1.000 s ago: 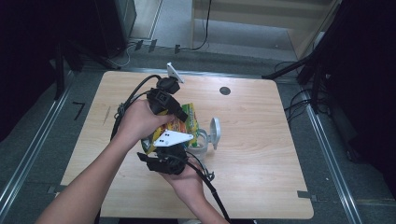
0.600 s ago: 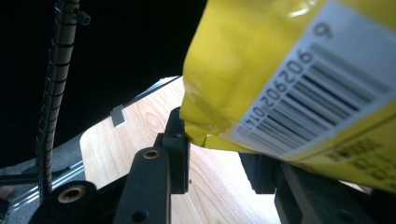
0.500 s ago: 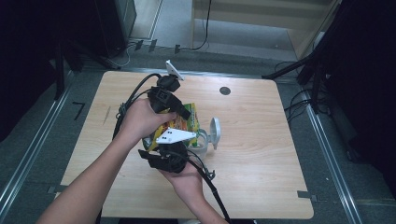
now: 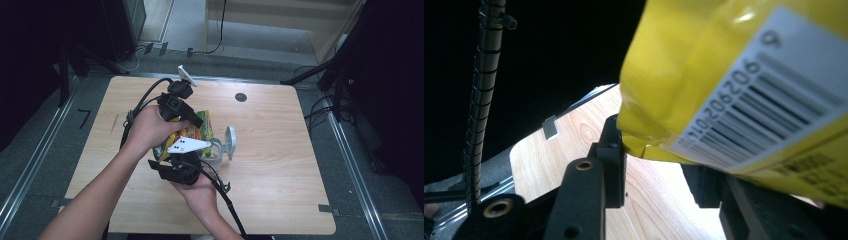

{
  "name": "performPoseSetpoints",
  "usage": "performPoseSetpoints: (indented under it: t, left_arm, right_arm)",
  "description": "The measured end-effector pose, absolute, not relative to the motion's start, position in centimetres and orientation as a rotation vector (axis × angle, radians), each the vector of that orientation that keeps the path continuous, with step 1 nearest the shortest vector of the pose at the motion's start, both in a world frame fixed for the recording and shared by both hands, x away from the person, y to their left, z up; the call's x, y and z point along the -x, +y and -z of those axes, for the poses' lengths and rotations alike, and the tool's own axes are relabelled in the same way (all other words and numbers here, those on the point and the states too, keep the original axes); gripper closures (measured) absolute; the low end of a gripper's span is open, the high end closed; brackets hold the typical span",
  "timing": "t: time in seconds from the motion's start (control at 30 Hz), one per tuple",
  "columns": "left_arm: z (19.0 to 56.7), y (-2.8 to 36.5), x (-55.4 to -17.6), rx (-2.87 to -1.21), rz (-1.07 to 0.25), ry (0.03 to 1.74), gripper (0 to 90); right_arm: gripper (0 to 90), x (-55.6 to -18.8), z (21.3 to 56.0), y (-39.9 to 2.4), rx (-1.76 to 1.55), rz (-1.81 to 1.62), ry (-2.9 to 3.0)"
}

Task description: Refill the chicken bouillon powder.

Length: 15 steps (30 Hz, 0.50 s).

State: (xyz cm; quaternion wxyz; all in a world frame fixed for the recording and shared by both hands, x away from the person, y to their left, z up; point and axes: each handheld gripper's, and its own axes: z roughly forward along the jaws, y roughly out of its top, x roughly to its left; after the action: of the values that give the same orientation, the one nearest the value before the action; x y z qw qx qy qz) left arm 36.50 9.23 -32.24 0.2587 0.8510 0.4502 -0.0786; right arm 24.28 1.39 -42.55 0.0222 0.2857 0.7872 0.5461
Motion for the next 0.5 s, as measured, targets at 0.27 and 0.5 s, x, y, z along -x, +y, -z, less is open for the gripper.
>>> performPoseSetpoints:
  t: [0.27,0.5]
  left_arm:
    - [32.34,9.25,-36.81,-2.29,0.225,1.244,80.7]
    - [32.35,9.22,-36.79,-2.292,0.226,1.236,80.3]
  right_arm:
    - [66.9,-23.94,42.35,1.41,-0.848,-1.636,2.434]
    - [67.8,-24.07,42.36,1.32,-0.854,-1.642,2.433]
